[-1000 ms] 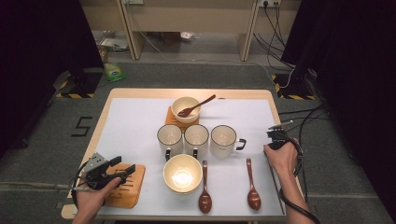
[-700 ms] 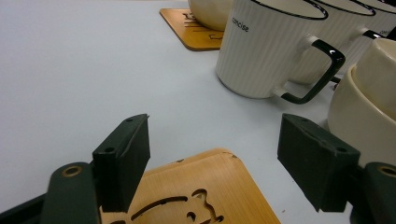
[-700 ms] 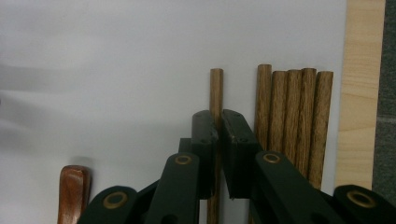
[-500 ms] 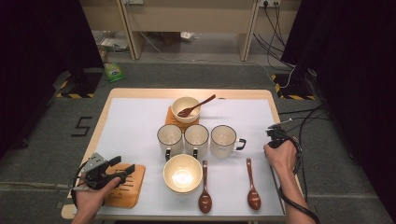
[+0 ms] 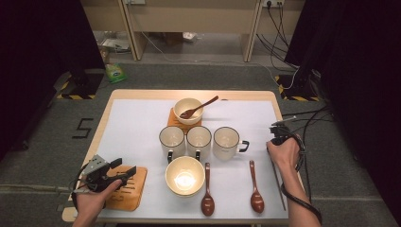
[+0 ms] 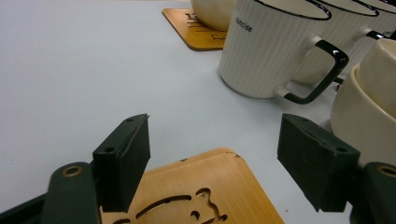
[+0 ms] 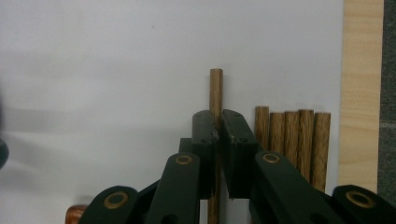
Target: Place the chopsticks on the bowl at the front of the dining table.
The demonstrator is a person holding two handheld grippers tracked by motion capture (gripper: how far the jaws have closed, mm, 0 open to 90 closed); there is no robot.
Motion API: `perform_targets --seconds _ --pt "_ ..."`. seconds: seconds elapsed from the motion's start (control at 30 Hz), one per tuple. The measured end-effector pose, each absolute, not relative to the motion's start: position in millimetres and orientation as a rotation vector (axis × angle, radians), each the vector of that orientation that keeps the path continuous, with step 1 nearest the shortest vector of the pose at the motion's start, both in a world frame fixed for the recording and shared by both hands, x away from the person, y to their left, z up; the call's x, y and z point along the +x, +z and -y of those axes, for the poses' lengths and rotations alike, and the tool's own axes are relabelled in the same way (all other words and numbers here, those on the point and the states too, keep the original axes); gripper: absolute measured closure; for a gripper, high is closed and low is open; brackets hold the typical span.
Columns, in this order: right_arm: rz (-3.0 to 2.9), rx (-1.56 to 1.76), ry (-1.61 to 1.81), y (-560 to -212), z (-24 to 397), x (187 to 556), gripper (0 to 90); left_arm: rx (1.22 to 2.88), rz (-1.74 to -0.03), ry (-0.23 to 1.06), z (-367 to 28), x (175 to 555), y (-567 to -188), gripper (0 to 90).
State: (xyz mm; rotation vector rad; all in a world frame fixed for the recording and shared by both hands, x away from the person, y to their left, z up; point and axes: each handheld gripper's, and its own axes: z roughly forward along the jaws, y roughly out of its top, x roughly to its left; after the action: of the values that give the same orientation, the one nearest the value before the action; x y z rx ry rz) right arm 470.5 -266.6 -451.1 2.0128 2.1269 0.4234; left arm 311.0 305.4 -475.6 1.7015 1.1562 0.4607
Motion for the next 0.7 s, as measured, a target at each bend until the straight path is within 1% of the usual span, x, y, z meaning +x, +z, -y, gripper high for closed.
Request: perform_targets --seconds 0.7 --pt "-2.111 2.028 0.452 -448 259 521 84.1 1.688 -1.161 0.458 -308 311 -475 24.9"
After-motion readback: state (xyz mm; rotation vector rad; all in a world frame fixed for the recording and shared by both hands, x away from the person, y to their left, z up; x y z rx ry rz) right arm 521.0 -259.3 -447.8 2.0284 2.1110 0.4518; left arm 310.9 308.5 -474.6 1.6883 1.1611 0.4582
